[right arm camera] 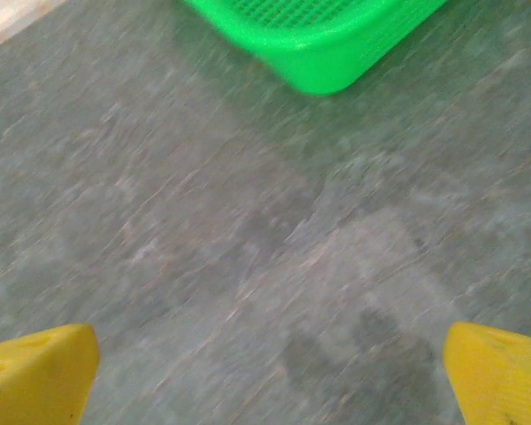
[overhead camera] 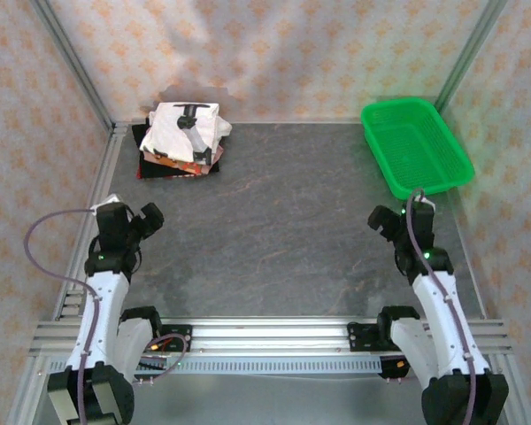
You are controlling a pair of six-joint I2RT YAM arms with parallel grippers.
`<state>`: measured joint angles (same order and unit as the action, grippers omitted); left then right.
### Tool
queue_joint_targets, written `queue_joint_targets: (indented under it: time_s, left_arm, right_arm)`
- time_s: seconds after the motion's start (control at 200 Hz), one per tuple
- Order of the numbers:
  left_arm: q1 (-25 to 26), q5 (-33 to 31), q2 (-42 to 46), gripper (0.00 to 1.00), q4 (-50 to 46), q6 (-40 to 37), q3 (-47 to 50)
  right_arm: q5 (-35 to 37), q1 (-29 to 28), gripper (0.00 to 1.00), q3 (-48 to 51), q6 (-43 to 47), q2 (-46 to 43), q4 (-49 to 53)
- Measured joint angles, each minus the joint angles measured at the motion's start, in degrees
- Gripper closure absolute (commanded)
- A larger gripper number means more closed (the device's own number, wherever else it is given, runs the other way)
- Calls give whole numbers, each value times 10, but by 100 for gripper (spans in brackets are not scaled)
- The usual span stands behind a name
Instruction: Fold and stack the t-shirts
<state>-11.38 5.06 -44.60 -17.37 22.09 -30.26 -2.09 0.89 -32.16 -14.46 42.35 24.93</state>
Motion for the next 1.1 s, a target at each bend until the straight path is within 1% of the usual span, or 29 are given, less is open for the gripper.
queue_joint_targets:
  time_s: [0.085,0.16,0.22,0.355,0.53,0.681,0.731,0.766,0.806,0.856,0.976,1.101]
  left_arm:
    - [52,-66,-2,0,101,-25,47]
    - [96,-114,-33,0,183,-54,79]
    - [105,-142,-75,0,243,-68,98]
    - [105,-187,-176,0,372,-86,140]
    - [105,-189,-284,0,494,-113,137]
    - [118,-174,-374,0,591,-148,119]
    - [125,-166,-396,0,604,-160,113]
    - [128,-160,-406,0,601,-165,106]
    - [129,-158,-410,0,605,-170,101]
    - [130,-156,-410,0,605,-177,94]
    - [130,-155,-410,0,611,-181,83]
    - [131,-155,-410,0,613,-186,83]
  right_arm:
    - [40,1,0,71,22,-15,-104]
    - [63,1,0,122,34,0,-190]
    - [75,1,0,143,41,38,-253]
    - [85,1,1,172,56,138,-418]
    - [82,1,0,182,82,279,-616]
    - [82,3,1,179,98,374,-721]
    - [79,3,1,176,103,416,-763]
    - [75,3,1,172,107,444,-782]
    - [68,3,1,163,112,458,-772]
    - [64,3,1,149,116,459,-753]
    - [64,-6,1,115,129,459,-755]
    - [64,-12,1,112,136,459,-763]
